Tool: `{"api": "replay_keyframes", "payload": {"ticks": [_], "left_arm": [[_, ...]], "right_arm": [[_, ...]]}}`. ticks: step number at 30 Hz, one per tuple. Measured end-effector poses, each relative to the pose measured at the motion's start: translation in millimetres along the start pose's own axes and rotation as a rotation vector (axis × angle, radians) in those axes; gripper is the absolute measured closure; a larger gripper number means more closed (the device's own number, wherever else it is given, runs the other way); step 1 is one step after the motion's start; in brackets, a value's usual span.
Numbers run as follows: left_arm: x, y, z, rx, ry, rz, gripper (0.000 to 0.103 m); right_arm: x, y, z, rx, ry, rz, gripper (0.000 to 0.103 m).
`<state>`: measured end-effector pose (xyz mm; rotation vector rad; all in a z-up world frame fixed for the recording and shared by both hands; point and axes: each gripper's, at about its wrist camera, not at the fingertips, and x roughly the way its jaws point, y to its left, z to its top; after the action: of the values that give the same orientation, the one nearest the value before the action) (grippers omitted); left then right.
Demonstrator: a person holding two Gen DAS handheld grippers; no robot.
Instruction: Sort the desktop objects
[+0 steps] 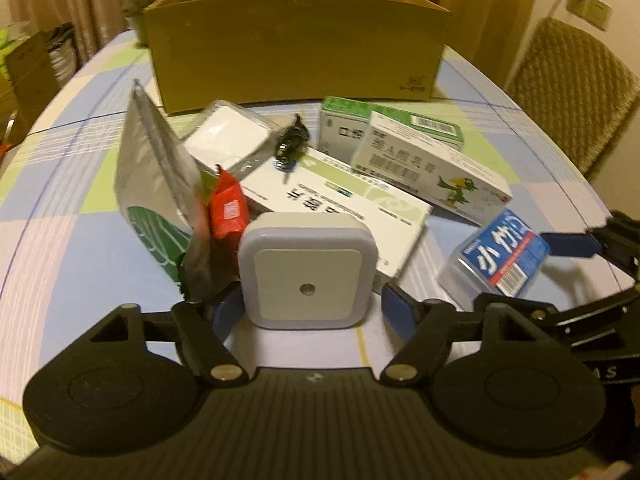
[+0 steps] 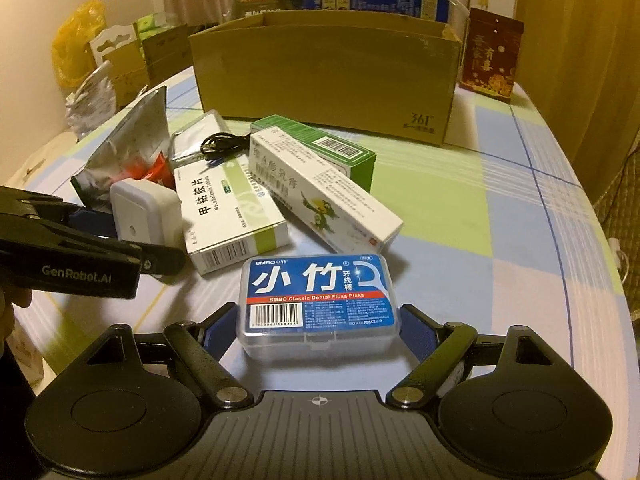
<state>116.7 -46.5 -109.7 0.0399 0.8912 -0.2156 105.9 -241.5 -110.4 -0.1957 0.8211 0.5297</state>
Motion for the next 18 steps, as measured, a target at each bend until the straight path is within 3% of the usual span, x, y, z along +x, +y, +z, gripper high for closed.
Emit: {"api": "replay_keyframes", "payload": {"ticks": [4, 18], "left_arm": [[-2.9, 0.3, 0.9, -0.01, -0.027, 0.019, 0.041], [-20.9, -0.4, -6.8, -0.007, -0.026, 0.016, 0.042]], "right_arm": [[0.2, 0.5, -0.3, 0.0, -0.001, 0.002, 0.02], [-17.7, 6.3, -0.7, 0.015, -0.056, -0.019, 0.02]]}}
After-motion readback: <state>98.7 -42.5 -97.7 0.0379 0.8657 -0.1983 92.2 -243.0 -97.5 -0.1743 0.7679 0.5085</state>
